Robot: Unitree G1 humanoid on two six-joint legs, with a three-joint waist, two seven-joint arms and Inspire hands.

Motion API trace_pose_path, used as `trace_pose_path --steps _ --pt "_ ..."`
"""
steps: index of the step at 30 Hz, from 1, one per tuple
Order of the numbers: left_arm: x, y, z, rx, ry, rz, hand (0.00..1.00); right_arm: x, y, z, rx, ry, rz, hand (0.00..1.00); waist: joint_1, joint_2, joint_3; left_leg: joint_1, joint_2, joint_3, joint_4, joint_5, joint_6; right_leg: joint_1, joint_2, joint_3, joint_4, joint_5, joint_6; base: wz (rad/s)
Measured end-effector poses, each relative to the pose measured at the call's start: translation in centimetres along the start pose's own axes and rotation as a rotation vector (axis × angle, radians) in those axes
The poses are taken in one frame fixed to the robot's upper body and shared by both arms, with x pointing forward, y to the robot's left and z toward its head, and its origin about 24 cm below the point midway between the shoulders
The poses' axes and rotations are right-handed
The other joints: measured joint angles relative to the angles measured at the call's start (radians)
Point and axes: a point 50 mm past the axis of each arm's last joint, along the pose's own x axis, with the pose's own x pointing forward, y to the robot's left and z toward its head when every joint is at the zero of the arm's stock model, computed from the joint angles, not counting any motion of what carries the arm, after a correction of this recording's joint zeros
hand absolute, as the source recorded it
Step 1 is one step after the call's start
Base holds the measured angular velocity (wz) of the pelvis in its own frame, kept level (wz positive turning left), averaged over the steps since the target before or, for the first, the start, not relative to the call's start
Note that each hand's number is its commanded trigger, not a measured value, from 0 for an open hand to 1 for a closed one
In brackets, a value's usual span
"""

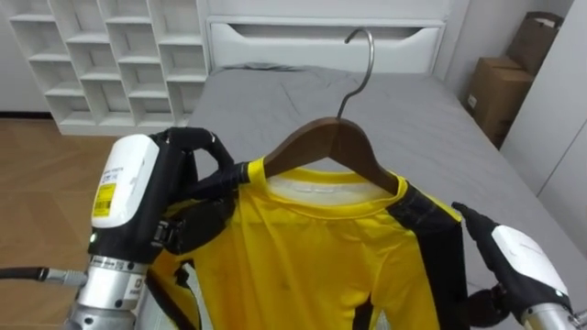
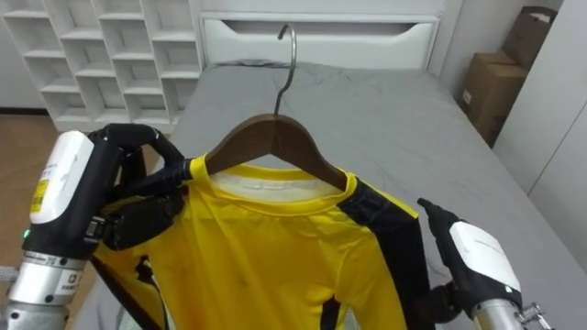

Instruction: Hang clothes

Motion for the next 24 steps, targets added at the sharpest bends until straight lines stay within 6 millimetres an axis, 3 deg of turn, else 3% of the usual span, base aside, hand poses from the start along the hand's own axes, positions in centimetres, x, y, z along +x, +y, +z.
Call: trace_pose_path --steps 6,13,24 --pt "0.0 0.0 0.0 -0.002 0.0 0.002 1.0 0.2 -1.3 1.3 -0.004 -0.071 -0.091 0.0 0.004 -0.016 -0.0015 0.0 0.0 0.0 0.002 0.0 0.0 0.003 0.0 0.0 -0.004 0.0 0.0 0.0" --pt "0.1 0.3 -0.1 0.004 0.001 0.011 1.0 1.7 -3.3 3.2 -0.088 -0.164 -0.183 0.0 0.006 -0.018 -0.0015 -0.015 0.0 -0.001 0.002 0.0 0.0 -0.011 -0.002 -0.001 -0.003 0.0 0.0 0.0" --pt "0.1 0.1 -0.1 0.001 0.003 -0.026 1.0 1.8 -4.4 4.3 -0.1 -0.215 -0.224 0.0 0.023 -0.027 -0.0021 -0.012 0.007 -0.003 0.005 0.0 0.0 -0.018 -0.004 -0.004 0.017 0.0 0.0 0.01"
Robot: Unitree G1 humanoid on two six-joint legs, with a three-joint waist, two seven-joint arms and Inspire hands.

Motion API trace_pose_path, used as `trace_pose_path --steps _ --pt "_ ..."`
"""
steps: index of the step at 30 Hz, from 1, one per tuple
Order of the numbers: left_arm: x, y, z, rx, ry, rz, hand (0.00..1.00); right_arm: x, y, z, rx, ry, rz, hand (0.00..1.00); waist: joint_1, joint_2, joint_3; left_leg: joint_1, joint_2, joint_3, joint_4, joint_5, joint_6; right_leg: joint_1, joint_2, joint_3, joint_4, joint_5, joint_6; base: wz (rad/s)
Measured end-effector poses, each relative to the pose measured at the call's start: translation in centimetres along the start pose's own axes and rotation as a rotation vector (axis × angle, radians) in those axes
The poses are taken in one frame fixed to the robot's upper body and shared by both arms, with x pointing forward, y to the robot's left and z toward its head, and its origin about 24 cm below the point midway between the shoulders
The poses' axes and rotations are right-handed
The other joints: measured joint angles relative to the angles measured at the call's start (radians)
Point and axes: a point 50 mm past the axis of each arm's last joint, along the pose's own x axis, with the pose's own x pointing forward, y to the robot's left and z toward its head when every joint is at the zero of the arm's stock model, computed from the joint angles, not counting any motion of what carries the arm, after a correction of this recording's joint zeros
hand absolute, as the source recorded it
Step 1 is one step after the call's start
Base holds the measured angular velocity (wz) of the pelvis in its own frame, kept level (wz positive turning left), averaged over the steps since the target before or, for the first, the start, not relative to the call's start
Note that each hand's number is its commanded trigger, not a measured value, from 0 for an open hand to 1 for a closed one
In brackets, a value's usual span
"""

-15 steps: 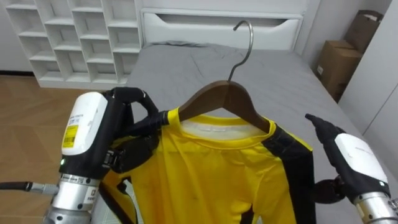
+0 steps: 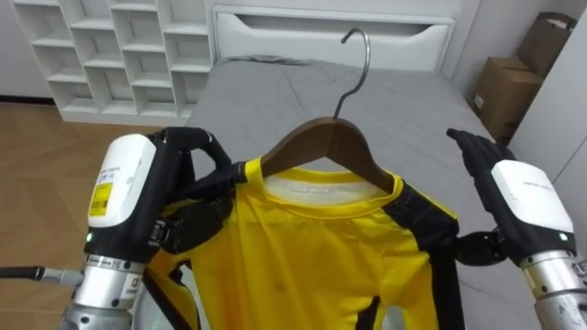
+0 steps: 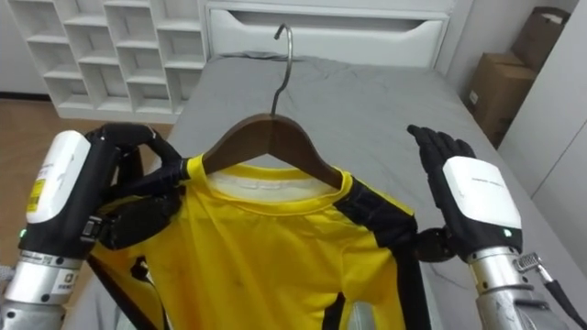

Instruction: Hang clothes

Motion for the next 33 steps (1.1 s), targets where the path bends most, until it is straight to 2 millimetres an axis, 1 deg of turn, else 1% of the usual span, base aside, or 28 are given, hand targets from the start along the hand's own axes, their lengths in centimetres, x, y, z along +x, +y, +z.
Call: trace_pose_path --steps 3,8,14,17,19,24,29,32,33 --pt "0.0 0.0 0.0 -0.003 0.004 -0.003 1.0 0.4 -0.4 0.3 0.004 -0.01 -0.004 0.0 0.002 -0.006 0.0007 0.0 0.001 0.001 0.0 0.0 0.0 -0.004 0.0 0.001 0.005 0.0 0.0 -0.01" --pt "0.0 -0.1 -0.2 0.0 0.021 -0.002 1.0 0.8 -0.3 0.5 0.006 -0.005 0.015 0.0 0.006 -0.008 0.0016 -0.001 0.001 0.0 0.0 0.0 0.0 -0.008 0.0 0.0 0.012 0.0 0.0 0.0" --pt "0.0 -0.2 -0.3 0.018 0.036 -0.011 1.0 0.8 0.8 1.3 0.009 -0.024 0.1 0.0 0.005 -0.007 0.0023 -0.005 -0.001 -0.009 -0.001 0.0 0.0 -0.007 0.002 -0.007 0.012 0.0 0.0 0.02" --pt "0.0 -0.2 -0.3 0.026 0.033 -0.013 1.0 0.8 1.4 1.7 0.042 -0.035 0.143 0.0 0.011 -0.005 0.004 -0.004 0.0 -0.008 -0.002 0.0 0.0 -0.008 0.003 -0.006 0.012 0.0 0.0 0.0" --pt "0.0 -0.2 -0.3 0.025 0.033 -0.013 1.0 0.7 1.6 1.8 0.054 -0.037 0.171 0.0 0.021 0.0 0.0066 -0.004 0.0 -0.008 -0.002 0.0 0.0 -0.008 0.003 -0.006 0.012 0.0 0.0 0.0" --pt "-0.1 -0.5 -0.1 0.017 0.029 -0.022 1.0 0.6 2.4 2.2 0.13 -0.035 0.232 0.0 0.027 0.0 0.0072 0.001 0.0 -0.011 0.0 0.0 0.0 0.004 0.003 -0.008 0.012 0.0 0.0 0.01" --pt "-0.1 -0.6 0.0 0.033 0.022 -0.03 1.0 0.1 4.0 1.6 0.209 0.024 0.318 0.0 0.028 0.002 0.0079 0.003 -0.001 -0.015 0.003 0.0 0.0 0.008 0.001 -0.012 0.011 0.0 0.0 0.01" --pt "-0.1 -0.6 -0.1 0.036 0.023 -0.033 1.0 0.0 4.6 1.6 0.26 0.045 0.346 0.0 0.029 0.008 0.0121 0.003 -0.001 -0.015 0.003 0.0 0.0 0.009 0.001 -0.013 0.011 0.0 0.0 0.0" --pt "-0.1 -0.6 -0.1 0.036 0.023 -0.035 1.0 0.0 4.7 1.6 0.274 0.048 0.346 0.0 0.028 0.012 0.015 0.002 -0.001 -0.016 0.002 0.0 0.0 0.008 0.001 -0.014 0.01 0.0 0.0 0.0"
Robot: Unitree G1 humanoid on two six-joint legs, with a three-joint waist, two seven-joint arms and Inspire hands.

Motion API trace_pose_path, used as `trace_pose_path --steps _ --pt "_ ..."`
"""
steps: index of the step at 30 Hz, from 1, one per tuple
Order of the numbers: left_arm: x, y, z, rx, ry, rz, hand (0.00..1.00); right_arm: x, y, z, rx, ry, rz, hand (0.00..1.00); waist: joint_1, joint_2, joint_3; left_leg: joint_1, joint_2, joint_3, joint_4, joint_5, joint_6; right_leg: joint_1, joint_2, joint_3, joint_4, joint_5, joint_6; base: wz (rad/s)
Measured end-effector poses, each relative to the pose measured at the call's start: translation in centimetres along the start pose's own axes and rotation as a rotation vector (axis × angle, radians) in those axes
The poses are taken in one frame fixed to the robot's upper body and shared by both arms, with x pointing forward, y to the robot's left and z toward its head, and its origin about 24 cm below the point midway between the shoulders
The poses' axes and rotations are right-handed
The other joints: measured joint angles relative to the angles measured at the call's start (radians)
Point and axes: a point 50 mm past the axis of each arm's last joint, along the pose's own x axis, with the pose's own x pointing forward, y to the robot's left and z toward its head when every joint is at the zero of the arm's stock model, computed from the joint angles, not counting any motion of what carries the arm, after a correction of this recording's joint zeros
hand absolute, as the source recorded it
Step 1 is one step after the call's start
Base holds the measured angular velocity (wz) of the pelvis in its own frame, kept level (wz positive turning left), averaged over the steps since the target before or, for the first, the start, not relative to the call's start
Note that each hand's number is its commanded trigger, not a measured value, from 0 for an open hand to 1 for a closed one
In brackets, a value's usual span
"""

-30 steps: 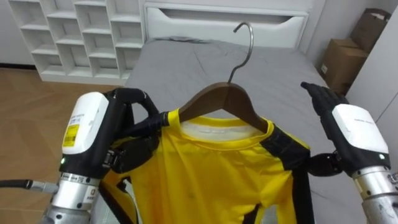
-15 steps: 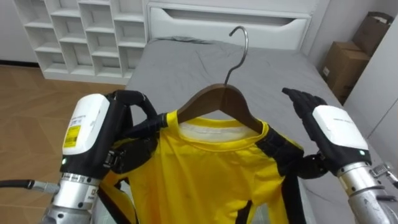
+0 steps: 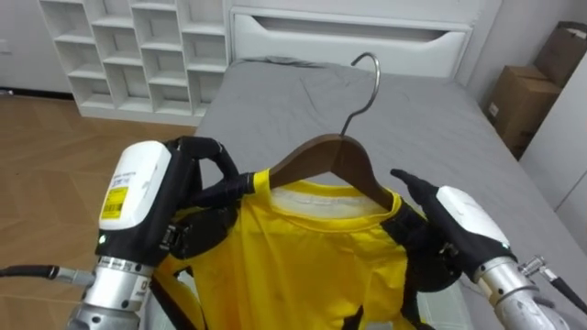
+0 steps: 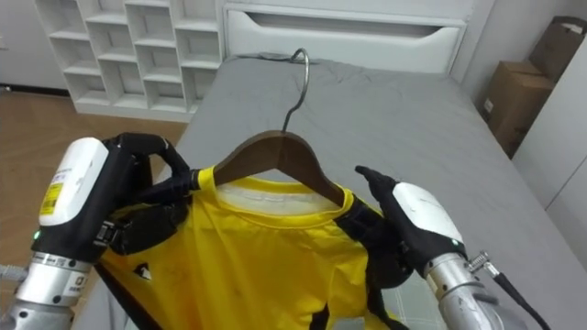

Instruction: Hang clothes

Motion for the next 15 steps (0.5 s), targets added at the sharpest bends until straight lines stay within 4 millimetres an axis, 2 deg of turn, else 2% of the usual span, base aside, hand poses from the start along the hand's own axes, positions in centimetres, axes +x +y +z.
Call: trace_pose_path --steps 5,15 --pt "0.0 -0.1 0.1 0.016 -0.006 -0.006 1.0 0.0 0.3 0.0 0.074 -0.002 0.02 0.0 -0.001 0.003 0.0014 -0.008 0.0 -0.011 -0.006 0.0 0.0 -0.004 0.0 -0.014 -0.016 0.0 0.0 0.06" --pt "0.0 -0.3 0.2 0.04 -0.013 -0.01 1.0 0.0 1.2 -0.7 0.189 0.029 0.046 0.0 0.0 -0.003 -0.0041 -0.005 -0.002 -0.019 0.001 0.0 0.0 0.003 -0.005 -0.027 -0.015 0.0 0.0 0.01"
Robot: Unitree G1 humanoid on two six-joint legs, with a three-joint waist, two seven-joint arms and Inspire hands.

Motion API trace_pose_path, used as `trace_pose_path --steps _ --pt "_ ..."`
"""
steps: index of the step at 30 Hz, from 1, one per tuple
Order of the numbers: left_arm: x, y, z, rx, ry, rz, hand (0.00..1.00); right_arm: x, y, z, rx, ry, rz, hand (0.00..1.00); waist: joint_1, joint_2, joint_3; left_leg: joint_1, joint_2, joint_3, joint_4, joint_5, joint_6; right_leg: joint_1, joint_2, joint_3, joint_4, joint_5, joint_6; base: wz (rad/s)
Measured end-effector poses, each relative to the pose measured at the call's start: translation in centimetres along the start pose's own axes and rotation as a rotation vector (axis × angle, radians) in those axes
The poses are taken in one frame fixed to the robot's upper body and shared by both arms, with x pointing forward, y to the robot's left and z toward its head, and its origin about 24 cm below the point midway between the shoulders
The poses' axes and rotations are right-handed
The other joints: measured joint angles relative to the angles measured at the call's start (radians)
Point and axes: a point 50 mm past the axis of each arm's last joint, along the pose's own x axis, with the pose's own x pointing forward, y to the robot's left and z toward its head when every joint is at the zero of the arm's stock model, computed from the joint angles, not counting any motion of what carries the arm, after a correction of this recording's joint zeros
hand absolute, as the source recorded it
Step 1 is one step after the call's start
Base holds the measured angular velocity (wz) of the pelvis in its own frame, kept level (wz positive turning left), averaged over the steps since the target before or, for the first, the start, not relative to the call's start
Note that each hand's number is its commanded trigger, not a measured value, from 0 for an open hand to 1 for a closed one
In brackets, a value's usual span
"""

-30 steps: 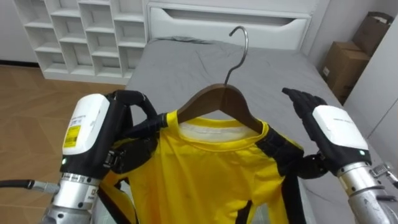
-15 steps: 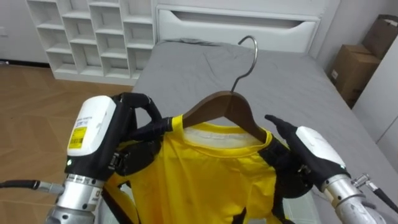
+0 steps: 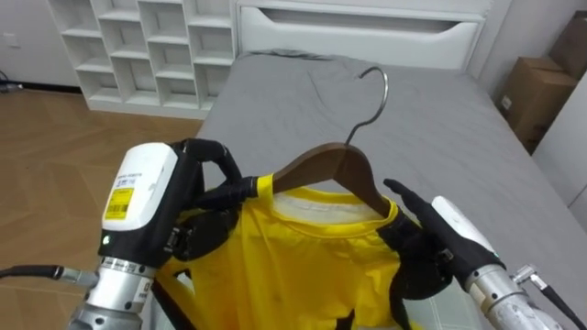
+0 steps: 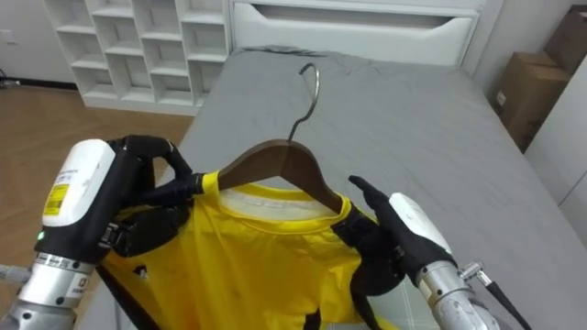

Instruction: Hang clothes

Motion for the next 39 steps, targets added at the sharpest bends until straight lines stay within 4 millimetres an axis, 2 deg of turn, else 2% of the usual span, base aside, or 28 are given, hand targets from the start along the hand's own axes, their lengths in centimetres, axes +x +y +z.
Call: trace_pose_path --steps 7,12,17,22,24,39 --pt "0.0 -0.3 0.2 -0.024 0.008 0.002 1.0 0.5 -0.6 -0.5 0.084 0.019 -0.042 0.0 -0.006 0.0 -0.0004 0.003 -0.001 0.0 0.0 0.0 0.0 0.009 -0.006 0.001 -0.001 0.0 0.0 0.0" --pt "0.0 -0.4 0.3 -0.028 0.01 0.004 1.0 0.5 -0.8 -0.5 0.081 0.017 -0.046 0.0 -0.011 -0.001 -0.0013 0.003 -0.002 0.0 0.0 0.0 0.0 0.008 -0.007 -0.001 0.001 0.0 0.0 0.0" --pt "0.0 -0.4 0.3 -0.03 0.011 0.0 1.0 1.4 -1.5 0.7 0.066 -0.025 -0.045 0.0 -0.029 -0.001 -0.0018 0.003 -0.003 -0.001 0.002 0.0 0.0 0.009 -0.008 -0.005 0.002 0.0 0.0 0.01" --pt "0.0 -0.5 0.3 -0.039 0.014 0.002 1.0 1.9 -2.7 1.4 0.057 -0.052 -0.073 0.0 -0.031 -0.006 -0.0101 0.003 -0.002 -0.005 0.005 0.0 0.0 0.008 -0.009 -0.011 0.003 0.0 0.0 0.0" --pt "0.0 -0.5 0.4 -0.041 0.015 0.004 1.0 2.0 -3.0 1.8 0.051 -0.067 -0.08 0.0 -0.031 -0.006 -0.0108 0.003 -0.002 -0.005 0.007 0.0 0.0 0.009 -0.009 -0.011 0.003 0.0 0.0 0.0" --pt "0.1 -0.3 0.0 -0.036 0.034 0.009 1.0 2.4 -3.7 4.0 -0.031 -0.147 -0.077 0.0 -0.026 -0.007 -0.0092 0.003 -0.002 -0.008 0.003 0.0 0.0 0.013 -0.001 -0.011 0.002 0.0 0.0 0.0"
